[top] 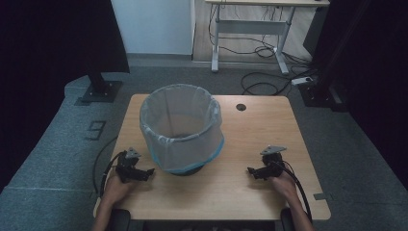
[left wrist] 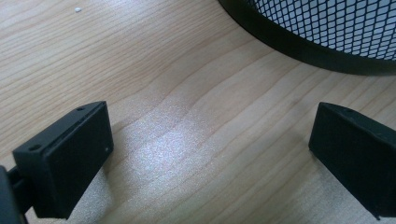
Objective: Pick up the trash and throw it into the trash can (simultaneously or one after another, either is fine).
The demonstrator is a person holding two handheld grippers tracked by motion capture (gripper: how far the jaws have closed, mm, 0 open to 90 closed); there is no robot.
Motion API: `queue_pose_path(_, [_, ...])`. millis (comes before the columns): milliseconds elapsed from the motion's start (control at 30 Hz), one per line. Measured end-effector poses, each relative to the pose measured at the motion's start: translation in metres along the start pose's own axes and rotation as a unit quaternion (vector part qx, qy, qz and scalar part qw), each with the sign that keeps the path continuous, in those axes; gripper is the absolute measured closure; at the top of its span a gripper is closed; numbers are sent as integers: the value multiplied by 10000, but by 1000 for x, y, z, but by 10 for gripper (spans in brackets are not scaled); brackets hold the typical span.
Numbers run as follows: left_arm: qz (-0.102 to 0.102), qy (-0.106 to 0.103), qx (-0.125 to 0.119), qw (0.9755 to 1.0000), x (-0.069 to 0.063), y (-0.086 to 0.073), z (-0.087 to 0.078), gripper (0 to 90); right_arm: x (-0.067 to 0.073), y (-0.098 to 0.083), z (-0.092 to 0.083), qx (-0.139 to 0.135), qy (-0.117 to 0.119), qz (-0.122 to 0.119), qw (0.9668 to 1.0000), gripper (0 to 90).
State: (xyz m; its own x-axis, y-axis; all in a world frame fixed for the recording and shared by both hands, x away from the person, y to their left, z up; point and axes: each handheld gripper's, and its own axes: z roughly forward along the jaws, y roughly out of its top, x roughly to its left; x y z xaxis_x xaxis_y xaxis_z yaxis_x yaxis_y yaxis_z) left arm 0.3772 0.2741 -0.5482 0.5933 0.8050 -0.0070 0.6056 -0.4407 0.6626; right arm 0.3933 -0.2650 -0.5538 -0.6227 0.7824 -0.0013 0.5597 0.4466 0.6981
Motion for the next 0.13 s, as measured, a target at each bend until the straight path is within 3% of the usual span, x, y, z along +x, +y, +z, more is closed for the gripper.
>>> queue_pose_path(133, [0, 1, 0, 10000, 0, 0, 0, 0, 1, -4, 1, -155, 6, 13, 9999, 0])
